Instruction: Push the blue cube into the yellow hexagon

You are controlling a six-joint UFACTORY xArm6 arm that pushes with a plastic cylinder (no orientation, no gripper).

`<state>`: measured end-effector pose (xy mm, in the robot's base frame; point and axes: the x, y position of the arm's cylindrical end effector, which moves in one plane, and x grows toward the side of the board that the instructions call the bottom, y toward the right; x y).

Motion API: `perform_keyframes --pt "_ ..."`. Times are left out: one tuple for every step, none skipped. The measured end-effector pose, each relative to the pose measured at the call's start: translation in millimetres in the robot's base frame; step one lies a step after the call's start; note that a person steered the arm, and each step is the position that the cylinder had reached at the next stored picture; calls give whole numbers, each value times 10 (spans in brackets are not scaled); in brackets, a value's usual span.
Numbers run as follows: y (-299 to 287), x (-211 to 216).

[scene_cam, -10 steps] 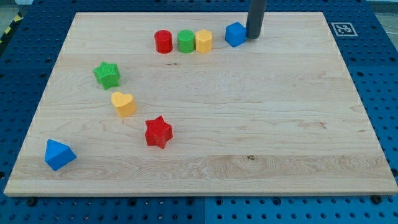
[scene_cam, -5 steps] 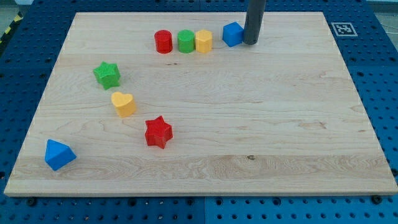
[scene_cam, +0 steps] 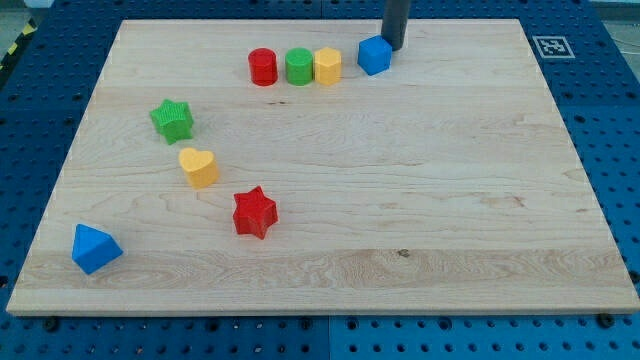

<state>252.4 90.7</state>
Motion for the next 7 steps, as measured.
perform_keyframes --pt "-124 140" --pt "-184 285" --pt "-192 359" --pt "-192 360" --pt "-192 360" --pt "-83 456" --pt "81 682"
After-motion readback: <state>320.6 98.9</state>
